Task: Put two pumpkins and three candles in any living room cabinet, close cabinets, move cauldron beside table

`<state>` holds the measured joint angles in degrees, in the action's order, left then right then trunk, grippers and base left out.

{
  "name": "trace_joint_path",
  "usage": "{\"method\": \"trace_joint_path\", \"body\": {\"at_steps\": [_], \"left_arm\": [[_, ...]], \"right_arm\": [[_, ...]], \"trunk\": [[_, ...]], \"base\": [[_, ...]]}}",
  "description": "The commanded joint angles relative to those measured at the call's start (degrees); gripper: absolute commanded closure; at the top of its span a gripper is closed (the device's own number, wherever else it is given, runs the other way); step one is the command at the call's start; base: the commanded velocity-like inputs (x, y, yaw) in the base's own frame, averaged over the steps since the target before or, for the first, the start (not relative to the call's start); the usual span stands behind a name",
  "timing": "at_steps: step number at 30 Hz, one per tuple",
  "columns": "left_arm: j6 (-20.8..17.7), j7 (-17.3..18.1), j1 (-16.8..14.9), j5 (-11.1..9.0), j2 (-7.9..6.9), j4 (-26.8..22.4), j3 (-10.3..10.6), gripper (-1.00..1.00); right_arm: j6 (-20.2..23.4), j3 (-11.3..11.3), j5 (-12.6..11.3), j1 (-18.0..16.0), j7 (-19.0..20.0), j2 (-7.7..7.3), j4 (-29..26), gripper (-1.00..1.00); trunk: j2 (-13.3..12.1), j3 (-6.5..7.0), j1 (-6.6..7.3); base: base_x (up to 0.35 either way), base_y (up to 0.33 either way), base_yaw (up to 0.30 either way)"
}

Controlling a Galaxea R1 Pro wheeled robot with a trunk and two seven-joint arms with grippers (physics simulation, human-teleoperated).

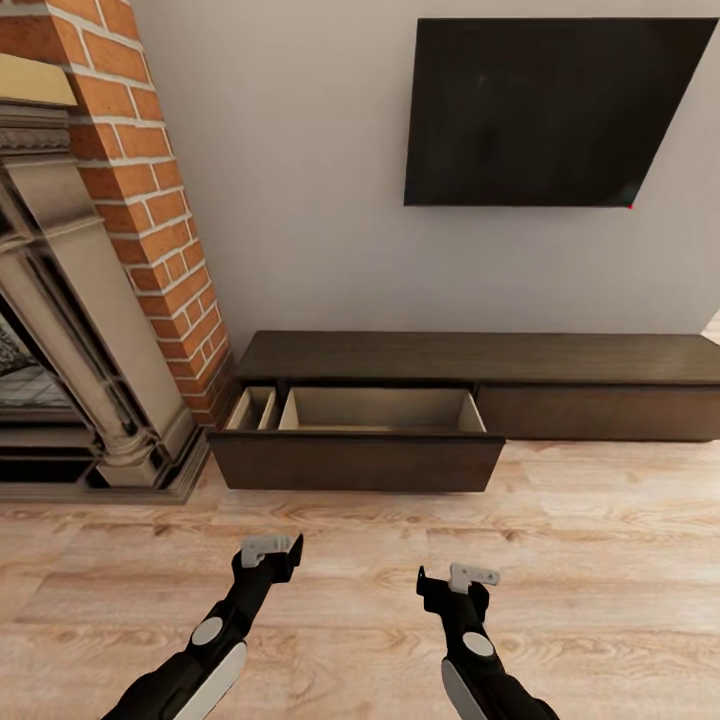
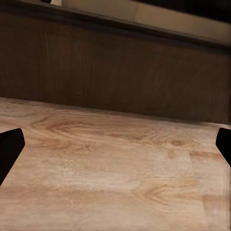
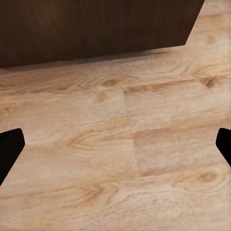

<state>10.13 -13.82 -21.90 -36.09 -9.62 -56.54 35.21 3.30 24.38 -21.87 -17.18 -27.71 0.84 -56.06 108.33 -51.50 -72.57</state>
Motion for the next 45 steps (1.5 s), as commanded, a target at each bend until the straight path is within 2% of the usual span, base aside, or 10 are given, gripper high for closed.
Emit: {"method": "trace_joint_path", "body": {"at_steps": [1, 39, 45], "left_arm": [[0.34, -0.45, 0.29, -0.49, -0.10, -0.62, 0.35, -1.00], [0.16, -0.43, 0.98, -0.38, 0.02, -1.12, 0.32, -1.00], [0.20, -0.42, 0.98, -0.38, -0.13, -1.35, 0.30, -1.00]], "right_arm": [[0.30, 0.15, 0.02, 0.09, -0.41, 0.07, -0.32, -1.00], [0.24, -0.15, 0.43, 0.30, -0.50, 0.16, -0.78, -1.00], [0.22, -0.02, 0.45, 1.77, -0.50, -0.04, -4.75, -1.00]], "trunk": [[0.44, -0.23, -0.22], [15.68, -7.05, -8.57], [18.09, -8.13, -9.88]], "base": [[0.000, 0.000, 0.000], [0.000, 0.000, 0.000], [0.000, 0.000, 0.000]]}}
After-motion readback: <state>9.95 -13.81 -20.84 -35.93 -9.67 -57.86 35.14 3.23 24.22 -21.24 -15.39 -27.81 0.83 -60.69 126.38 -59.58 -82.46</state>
